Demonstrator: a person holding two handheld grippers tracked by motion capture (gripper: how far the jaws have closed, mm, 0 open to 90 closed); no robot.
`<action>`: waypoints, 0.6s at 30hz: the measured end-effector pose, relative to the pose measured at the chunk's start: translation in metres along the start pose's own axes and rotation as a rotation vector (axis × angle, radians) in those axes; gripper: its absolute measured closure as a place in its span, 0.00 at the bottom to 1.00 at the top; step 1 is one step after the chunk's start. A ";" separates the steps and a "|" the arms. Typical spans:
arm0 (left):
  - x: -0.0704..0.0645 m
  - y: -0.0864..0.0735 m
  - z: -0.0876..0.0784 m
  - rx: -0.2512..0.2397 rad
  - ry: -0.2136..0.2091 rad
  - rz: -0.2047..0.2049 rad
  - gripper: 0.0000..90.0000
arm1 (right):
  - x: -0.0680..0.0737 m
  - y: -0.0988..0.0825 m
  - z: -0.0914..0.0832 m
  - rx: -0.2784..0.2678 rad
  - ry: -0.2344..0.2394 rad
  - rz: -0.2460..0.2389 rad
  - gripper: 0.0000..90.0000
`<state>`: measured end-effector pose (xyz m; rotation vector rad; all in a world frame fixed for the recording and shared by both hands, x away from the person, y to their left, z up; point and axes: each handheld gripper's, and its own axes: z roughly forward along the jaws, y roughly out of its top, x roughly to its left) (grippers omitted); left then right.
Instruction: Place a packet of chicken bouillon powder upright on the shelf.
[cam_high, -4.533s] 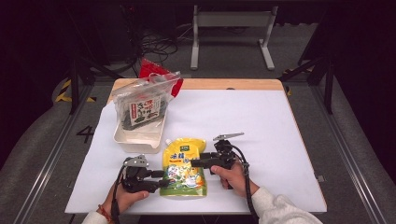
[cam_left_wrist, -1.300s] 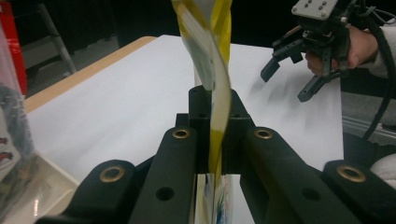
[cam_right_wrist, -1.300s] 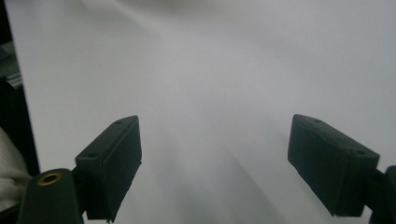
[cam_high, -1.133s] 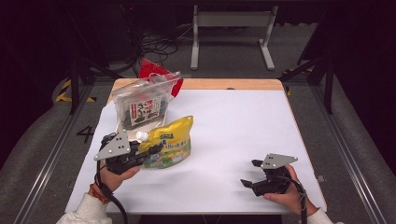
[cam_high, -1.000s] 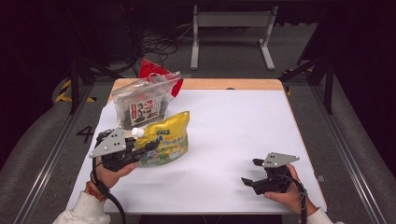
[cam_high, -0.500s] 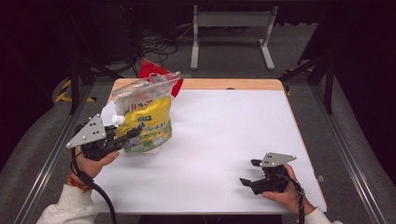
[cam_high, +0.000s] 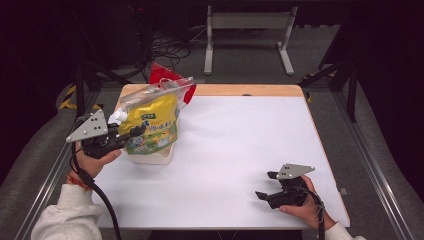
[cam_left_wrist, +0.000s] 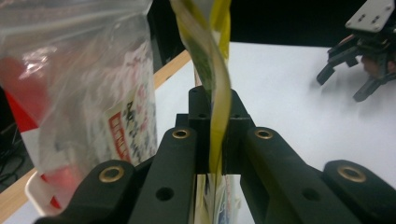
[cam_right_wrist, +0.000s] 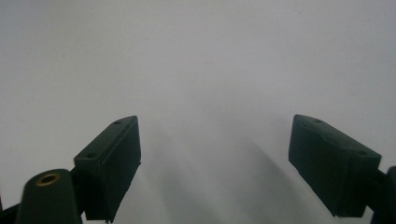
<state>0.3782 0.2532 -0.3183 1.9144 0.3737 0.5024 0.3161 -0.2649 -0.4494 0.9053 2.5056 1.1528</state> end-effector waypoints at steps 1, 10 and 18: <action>0.002 -0.001 0.000 0.008 0.003 0.002 0.95 | 0.000 0.000 0.001 0.002 -0.001 -0.001 0.19; 0.020 -0.013 0.008 0.054 -0.067 0.011 0.95 | 0.000 -0.001 0.004 0.015 0.010 0.006 0.19; 0.034 -0.030 0.013 0.092 -0.095 -0.024 0.95 | -0.001 -0.002 0.007 0.026 0.014 0.009 0.19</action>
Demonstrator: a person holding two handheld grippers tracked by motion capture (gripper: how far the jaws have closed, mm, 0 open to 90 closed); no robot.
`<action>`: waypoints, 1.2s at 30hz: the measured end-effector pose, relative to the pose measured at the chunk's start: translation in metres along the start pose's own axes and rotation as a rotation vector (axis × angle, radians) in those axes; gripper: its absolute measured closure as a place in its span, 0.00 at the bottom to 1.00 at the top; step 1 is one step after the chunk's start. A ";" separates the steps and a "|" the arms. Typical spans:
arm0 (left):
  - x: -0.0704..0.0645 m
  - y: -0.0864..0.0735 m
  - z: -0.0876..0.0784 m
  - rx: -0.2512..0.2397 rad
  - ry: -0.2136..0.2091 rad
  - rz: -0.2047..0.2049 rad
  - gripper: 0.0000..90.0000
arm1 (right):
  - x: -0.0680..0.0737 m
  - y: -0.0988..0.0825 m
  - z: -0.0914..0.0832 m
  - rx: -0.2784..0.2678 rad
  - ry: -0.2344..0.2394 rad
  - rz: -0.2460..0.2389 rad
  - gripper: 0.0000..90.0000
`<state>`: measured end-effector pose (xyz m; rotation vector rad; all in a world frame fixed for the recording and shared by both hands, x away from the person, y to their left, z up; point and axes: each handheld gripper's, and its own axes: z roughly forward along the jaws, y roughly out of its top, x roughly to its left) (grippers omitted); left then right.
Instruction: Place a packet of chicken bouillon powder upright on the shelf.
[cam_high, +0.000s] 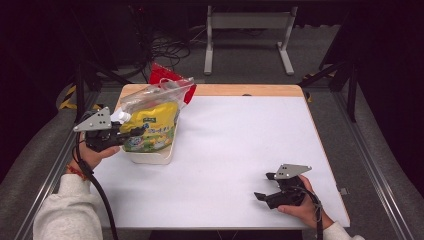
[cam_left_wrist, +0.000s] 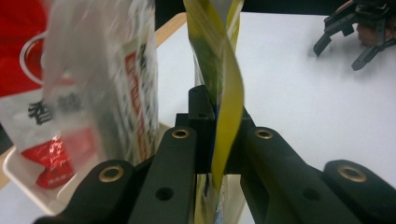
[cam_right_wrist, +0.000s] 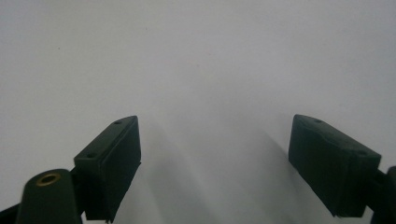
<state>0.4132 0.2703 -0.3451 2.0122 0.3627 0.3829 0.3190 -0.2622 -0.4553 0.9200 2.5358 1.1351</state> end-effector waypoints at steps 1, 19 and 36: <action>0.000 0.000 0.000 0.000 0.000 0.000 0.95 | 0.000 0.000 0.000 0.000 0.000 0.000 0.19; 0.004 -0.039 0.007 -0.010 0.066 -0.085 0.95 | 0.002 0.003 -0.007 -0.041 0.004 -0.015 0.19; -0.001 -0.061 0.009 -0.033 0.117 -0.153 0.93 | 0.006 0.006 -0.008 -0.048 0.003 -0.050 0.19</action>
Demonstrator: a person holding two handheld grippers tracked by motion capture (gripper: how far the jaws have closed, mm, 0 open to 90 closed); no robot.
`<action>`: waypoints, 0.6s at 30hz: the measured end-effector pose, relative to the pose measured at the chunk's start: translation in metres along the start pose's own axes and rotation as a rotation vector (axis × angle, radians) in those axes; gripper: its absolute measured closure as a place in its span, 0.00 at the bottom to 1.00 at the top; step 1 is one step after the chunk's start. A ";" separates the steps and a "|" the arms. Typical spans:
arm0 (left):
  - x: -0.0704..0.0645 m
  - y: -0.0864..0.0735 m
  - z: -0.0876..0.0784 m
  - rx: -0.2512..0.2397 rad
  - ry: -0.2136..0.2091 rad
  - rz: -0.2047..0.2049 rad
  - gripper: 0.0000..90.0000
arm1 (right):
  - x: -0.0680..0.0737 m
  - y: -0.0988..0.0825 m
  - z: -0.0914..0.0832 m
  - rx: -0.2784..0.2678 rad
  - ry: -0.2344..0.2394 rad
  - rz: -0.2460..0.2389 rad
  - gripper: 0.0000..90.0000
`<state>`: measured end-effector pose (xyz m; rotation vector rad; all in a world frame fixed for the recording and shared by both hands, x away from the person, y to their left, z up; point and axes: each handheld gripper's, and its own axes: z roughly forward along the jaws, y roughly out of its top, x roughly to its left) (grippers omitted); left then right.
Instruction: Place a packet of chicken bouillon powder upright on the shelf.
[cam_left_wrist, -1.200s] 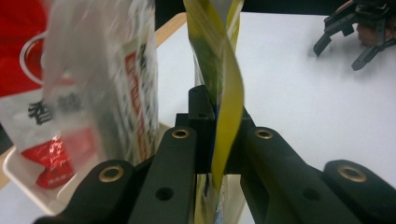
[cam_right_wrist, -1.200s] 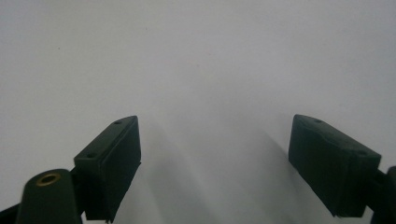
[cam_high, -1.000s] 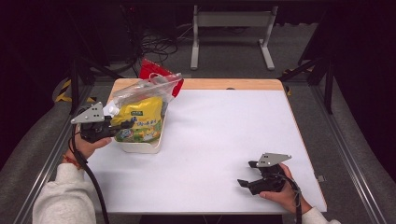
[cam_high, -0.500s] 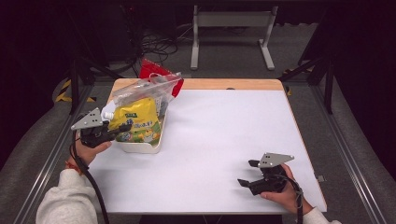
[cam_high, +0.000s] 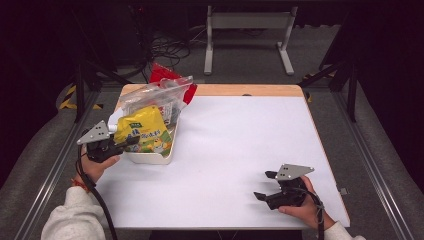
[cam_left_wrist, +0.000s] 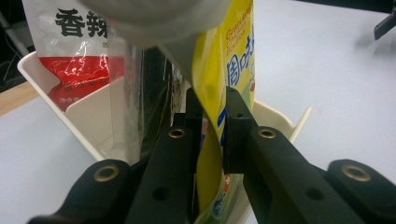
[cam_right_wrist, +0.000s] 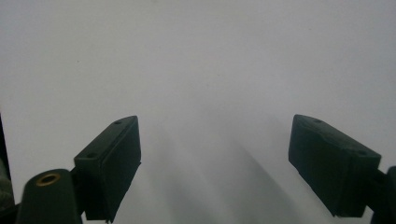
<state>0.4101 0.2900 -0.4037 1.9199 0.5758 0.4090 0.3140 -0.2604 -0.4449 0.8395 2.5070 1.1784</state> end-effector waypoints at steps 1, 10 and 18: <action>0.000 -0.001 0.000 -0.005 0.001 -0.001 0.92 | 0.000 0.000 0.000 0.000 0.001 0.001 0.19; -0.007 -0.001 -0.001 -0.013 0.051 -0.004 0.87 | 0.000 0.000 0.000 0.004 -0.003 -0.010 0.19; -0.010 0.000 -0.001 -0.025 0.063 -0.003 0.88 | 0.000 0.001 0.000 0.005 -0.004 -0.012 0.19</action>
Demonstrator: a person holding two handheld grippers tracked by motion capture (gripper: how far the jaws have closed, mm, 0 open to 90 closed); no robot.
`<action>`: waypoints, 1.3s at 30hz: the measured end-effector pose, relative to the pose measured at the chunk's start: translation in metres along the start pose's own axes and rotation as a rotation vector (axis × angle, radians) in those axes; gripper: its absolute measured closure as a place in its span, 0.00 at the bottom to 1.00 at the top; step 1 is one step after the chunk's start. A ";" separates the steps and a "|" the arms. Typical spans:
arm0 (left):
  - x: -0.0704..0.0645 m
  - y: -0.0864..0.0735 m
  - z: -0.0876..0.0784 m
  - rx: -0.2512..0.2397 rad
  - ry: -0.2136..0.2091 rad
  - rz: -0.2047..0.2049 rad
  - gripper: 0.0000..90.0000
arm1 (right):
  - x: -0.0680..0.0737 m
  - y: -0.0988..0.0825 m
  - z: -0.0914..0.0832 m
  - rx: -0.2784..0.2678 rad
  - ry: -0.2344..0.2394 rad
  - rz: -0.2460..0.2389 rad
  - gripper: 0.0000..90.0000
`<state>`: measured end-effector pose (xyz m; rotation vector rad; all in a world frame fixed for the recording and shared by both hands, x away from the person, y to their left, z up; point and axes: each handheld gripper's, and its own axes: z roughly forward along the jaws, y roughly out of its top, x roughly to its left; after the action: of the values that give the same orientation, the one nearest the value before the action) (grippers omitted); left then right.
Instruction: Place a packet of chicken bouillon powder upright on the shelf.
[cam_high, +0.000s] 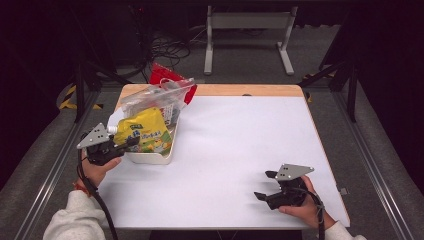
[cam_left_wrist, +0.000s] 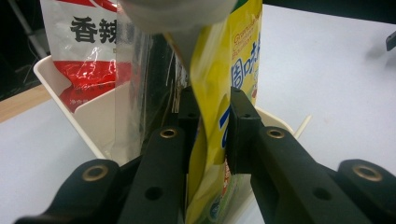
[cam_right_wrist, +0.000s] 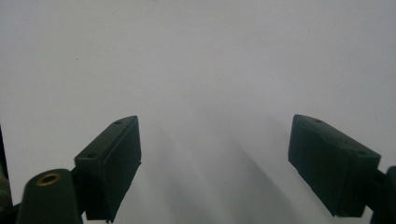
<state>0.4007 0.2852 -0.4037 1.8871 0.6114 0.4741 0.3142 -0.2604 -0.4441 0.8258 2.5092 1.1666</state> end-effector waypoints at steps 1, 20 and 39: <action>0.000 0.000 0.000 0.001 0.001 -0.004 0.88 | 0.000 0.000 0.000 0.001 -0.001 0.001 0.19; 0.001 -0.008 0.001 0.006 -0.008 -0.030 0.89 | 0.001 0.001 -0.001 -0.001 -0.004 -0.010 0.19; -0.018 -0.002 -0.017 -0.020 0.159 -0.084 0.61 | 0.000 0.003 -0.003 -0.010 -0.003 -0.013 0.19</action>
<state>0.3766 0.2870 -0.3999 1.8089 0.7848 0.5770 0.3140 -0.2608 -0.4404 0.8073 2.5006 1.1712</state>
